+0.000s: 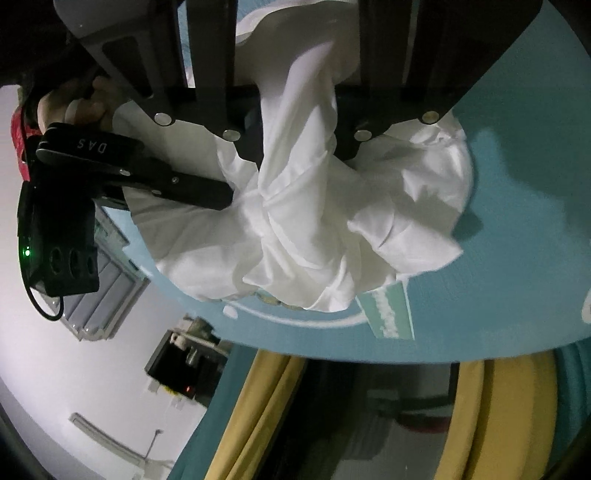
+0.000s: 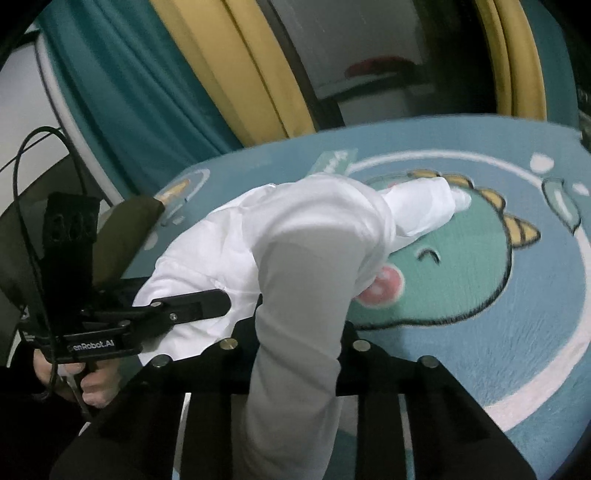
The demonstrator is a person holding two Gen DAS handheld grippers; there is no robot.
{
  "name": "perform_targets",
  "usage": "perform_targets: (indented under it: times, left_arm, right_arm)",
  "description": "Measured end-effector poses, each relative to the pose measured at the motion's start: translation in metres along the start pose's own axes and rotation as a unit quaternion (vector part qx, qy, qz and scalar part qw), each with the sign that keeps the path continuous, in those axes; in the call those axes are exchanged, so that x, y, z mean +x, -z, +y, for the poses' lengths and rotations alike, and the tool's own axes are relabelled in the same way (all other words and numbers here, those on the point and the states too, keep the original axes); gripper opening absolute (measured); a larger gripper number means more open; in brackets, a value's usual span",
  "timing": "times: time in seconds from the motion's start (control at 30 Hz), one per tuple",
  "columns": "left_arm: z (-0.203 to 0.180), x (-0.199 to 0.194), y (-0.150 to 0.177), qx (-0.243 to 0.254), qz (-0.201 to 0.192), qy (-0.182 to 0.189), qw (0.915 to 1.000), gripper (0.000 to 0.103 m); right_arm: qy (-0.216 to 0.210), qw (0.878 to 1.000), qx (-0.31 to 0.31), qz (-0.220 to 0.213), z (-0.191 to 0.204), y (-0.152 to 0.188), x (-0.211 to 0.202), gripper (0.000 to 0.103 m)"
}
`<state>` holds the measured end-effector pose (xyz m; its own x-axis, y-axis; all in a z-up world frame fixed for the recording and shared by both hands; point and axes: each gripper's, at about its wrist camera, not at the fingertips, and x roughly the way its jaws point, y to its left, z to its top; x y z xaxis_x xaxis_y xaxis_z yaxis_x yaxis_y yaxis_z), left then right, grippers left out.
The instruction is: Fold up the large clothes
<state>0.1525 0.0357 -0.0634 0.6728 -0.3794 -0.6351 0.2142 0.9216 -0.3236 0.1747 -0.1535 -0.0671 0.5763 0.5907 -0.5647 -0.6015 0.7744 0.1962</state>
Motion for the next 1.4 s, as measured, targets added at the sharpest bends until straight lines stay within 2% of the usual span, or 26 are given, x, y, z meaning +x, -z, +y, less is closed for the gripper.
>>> perform_targets:
  times: [0.4,0.57,0.73,0.97,1.2,1.3,1.4]
  left_arm:
    - [0.013,-0.073,-0.005,-0.007,-0.089,-0.005,0.9960,0.024]
    - [0.014,-0.076,-0.010,-0.022,-0.129,-0.014,0.9913,0.024]
    - [0.015,-0.074,-0.017,-0.027,-0.166,-0.038,0.9850,0.024]
    - [0.045,-0.128,-0.020,-0.020,-0.201,-0.090,0.9751,0.024]
    - [0.073,-0.158,-0.031,-0.003,-0.205,-0.147,0.9678,0.025]
    - [0.090,-0.152,-0.036,-0.008,-0.184,-0.160,0.9698,0.025]
    - [0.117,-0.128,-0.035,-0.035,-0.140,-0.159,0.9766,0.027]
  right_arm:
    - [-0.017,0.995,-0.089,-0.043,0.064,-0.040,-0.016,0.021]
    - [-0.026,0.989,-0.132,-0.055,0.098,-0.060,-0.013,0.021]
    - [-0.048,0.982,-0.169,-0.066,0.134,-0.080,-0.002,0.021]
    - [-0.092,0.973,-0.196,-0.083,0.183,-0.101,0.026,0.021]
    - [-0.143,0.965,-0.192,-0.105,0.203,-0.112,0.063,0.021]
    - [-0.156,0.969,-0.166,-0.095,0.199,-0.113,0.091,0.021]
    - [-0.161,0.977,-0.125,-0.064,0.182,-0.104,0.119,0.021]
